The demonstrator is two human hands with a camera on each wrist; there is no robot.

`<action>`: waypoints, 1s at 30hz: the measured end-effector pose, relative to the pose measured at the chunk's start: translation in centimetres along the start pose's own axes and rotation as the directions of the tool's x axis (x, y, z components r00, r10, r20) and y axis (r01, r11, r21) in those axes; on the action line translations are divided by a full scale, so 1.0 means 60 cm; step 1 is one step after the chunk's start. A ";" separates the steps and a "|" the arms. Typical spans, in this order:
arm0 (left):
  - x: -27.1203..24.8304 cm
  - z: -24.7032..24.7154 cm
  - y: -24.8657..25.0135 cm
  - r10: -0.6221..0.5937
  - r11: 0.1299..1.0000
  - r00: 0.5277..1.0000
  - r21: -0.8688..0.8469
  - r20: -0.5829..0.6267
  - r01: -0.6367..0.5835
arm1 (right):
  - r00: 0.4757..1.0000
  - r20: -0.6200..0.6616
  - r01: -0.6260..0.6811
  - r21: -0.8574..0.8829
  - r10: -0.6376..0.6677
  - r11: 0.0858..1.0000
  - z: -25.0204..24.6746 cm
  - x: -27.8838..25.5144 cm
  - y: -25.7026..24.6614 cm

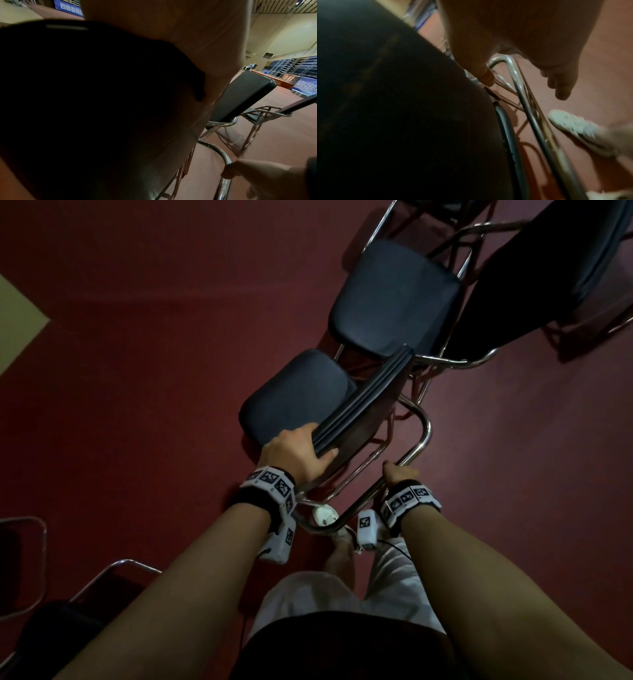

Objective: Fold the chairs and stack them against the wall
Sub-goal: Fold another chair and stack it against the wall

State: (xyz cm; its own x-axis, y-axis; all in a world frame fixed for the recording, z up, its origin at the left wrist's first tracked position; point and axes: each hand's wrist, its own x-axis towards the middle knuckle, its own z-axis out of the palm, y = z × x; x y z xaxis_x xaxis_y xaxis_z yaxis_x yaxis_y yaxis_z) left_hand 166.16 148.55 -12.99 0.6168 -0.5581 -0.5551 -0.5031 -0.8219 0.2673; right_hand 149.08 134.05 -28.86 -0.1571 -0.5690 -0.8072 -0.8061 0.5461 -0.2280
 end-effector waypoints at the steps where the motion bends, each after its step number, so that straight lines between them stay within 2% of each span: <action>1: 0.001 0.003 0.000 0.008 1.000 1.000 -0.009 -0.009 -0.008 | 0.999 0.025 -0.022 0.027 0.021 0.999 0.007 0.015 0.010; 4: -0.003 0.009 0.004 0.039 0.999 0.998 -0.025 -0.042 -0.040 | 0.993 0.103 -0.074 0.085 0.065 0.994 0.021 0.054 0.034; 7: -0.003 0.017 0.012 0.034 0.999 0.998 -0.022 -0.049 -0.036 | 0.991 0.095 -0.107 0.174 0.091 0.979 0.041 0.117 0.068; 11: -0.001 0.016 0.015 0.038 0.999 0.997 0.000 -0.061 -0.039 | 0.993 0.093 -0.087 0.202 0.069 0.976 0.049 0.100 0.062; 18: 0.006 0.026 0.008 0.043 0.999 0.997 0.016 -0.060 -0.042 | 0.991 0.124 -0.073 0.244 0.044 0.967 0.035 0.022 0.030; 24: -0.001 0.050 0.011 0.049 0.999 0.998 -0.015 -0.040 -0.049 | 0.991 0.129 -0.086 0.403 0.037 0.911 0.099 0.185 0.111; 28: -0.018 0.064 -0.005 0.074 0.997 0.997 -0.035 -0.036 -0.075 | 0.972 0.228 -0.137 0.394 0.048 0.909 0.044 0.033 0.049; 30: -0.022 0.071 -0.017 0.084 0.995 0.996 -0.044 -0.022 -0.085 | 0.955 0.294 -0.150 0.383 0.034 0.911 0.037 -0.006 0.032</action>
State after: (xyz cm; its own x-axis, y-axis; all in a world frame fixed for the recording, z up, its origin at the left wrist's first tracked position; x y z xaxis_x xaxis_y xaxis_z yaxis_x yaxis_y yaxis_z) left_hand 163.30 150.59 -15.87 0.5854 -0.6274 -0.5135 -0.5267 -0.7758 0.3475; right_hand 148.87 136.68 -30.22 -0.0097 -0.3444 -0.9388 -0.4923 0.8188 -0.2953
